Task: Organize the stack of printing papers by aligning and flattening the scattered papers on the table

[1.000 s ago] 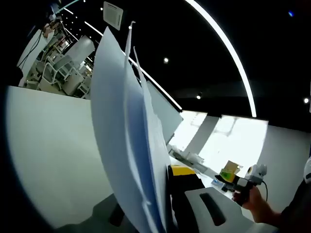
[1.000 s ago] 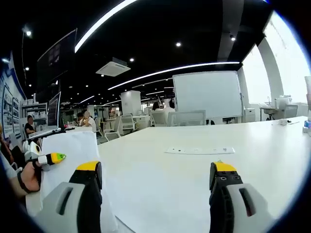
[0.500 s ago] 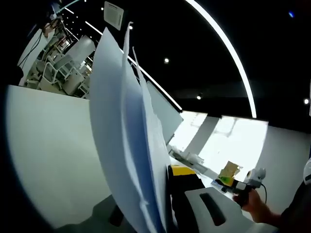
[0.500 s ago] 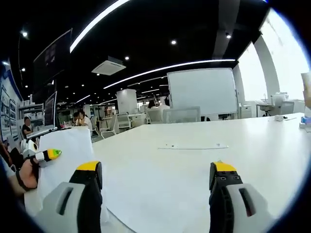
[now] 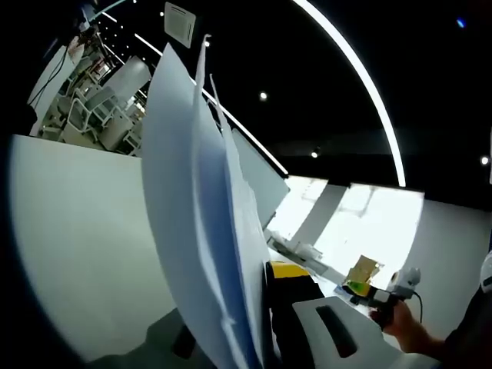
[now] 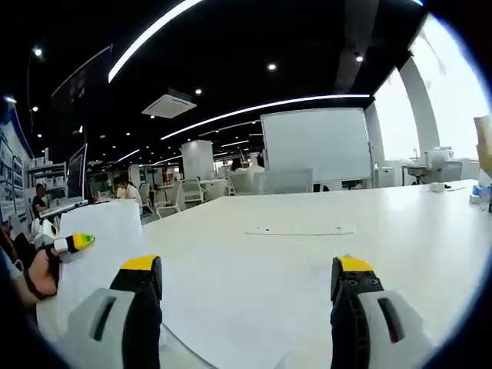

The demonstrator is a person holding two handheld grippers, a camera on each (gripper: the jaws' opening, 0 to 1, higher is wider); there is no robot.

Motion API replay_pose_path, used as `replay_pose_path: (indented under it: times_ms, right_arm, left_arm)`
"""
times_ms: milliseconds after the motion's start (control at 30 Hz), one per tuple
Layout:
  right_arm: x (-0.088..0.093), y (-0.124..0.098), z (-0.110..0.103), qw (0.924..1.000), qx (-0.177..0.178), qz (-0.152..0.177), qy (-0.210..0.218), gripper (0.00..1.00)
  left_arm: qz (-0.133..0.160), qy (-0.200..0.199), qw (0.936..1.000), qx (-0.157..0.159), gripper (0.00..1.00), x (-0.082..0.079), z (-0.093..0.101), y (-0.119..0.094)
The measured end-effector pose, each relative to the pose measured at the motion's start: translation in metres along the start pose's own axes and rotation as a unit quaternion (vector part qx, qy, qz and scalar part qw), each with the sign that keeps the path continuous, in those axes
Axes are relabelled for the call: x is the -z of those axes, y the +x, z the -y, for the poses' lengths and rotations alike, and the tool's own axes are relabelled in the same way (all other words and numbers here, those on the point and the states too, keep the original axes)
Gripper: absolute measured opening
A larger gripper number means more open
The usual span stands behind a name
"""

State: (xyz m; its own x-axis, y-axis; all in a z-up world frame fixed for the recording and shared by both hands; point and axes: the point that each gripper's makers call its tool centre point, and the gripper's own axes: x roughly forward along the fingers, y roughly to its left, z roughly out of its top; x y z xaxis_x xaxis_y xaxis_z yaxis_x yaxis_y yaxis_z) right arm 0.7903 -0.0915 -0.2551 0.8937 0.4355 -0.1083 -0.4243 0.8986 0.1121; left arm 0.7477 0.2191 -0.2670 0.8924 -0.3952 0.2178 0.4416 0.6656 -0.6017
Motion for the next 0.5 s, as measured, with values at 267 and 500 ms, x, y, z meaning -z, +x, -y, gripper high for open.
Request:
replay_pose_path:
  times_ms: [267,500]
  right_arm:
    - [0.001,-0.002,0.005,1.0,0.005,-0.002,-0.001,0.86]
    - [0.001,-0.001,0.014,0.9999,0.013,-0.003,-0.001,0.86]
  left_arm:
    - [0.0,0.001,1.0,0.0,0.08,0.0,0.0,0.0]
    - [-0.001,0.003,1.0,-0.001,0.08,-0.001,-0.001,0.001]
